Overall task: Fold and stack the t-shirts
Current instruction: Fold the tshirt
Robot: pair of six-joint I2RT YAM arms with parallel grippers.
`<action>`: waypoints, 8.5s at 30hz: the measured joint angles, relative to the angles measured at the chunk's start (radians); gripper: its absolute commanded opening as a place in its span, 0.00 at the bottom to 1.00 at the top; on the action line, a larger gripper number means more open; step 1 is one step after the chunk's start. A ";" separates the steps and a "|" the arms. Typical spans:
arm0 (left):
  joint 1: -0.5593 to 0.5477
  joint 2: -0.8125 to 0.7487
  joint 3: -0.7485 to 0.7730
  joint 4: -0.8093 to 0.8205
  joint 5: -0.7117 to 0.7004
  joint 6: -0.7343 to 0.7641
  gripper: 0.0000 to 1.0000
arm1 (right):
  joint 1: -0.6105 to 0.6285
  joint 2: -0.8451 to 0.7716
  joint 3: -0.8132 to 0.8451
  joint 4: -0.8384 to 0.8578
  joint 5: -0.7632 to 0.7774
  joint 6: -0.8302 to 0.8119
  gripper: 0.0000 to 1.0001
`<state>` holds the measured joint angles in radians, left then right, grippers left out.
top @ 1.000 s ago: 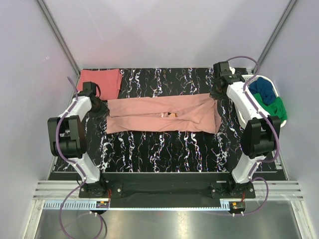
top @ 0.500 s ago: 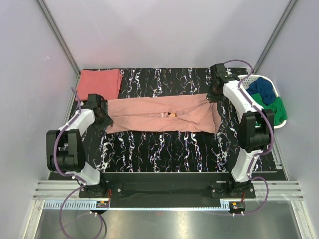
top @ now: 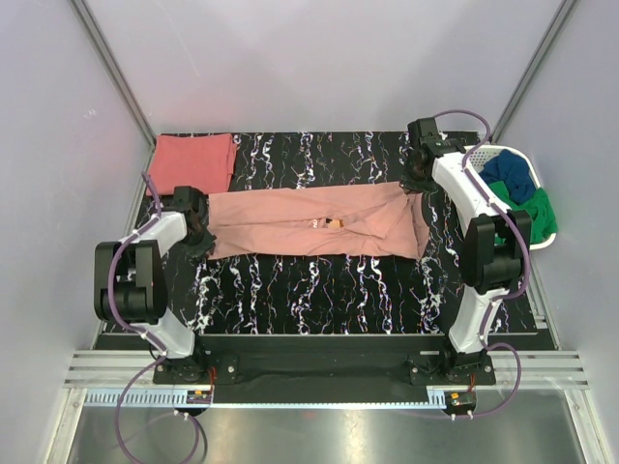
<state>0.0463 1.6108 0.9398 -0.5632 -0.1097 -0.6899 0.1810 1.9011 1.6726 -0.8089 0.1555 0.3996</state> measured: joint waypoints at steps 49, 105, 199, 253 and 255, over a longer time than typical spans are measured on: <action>-0.018 0.080 0.301 -0.113 0.017 0.062 0.58 | -0.031 0.098 0.048 -0.140 -0.071 0.256 0.53; -0.033 0.139 0.228 0.010 0.153 0.025 0.50 | 0.084 -0.031 -0.364 0.140 -0.164 0.885 0.48; 0.000 -0.069 -0.103 0.079 -0.057 -0.090 0.00 | -0.226 -0.263 -0.654 0.241 -0.132 0.466 0.50; 0.013 -0.030 0.214 -0.113 -0.004 0.109 0.61 | -0.006 -0.151 -0.175 -0.006 0.034 0.241 0.49; 0.013 0.011 0.232 -0.115 0.010 0.125 0.60 | 0.065 -0.073 -0.039 -0.013 0.035 0.224 0.49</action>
<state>0.0589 1.6222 1.1721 -0.6781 -0.0994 -0.5648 0.2462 1.8282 1.6337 -0.8223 0.1905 0.6235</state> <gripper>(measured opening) 0.609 0.489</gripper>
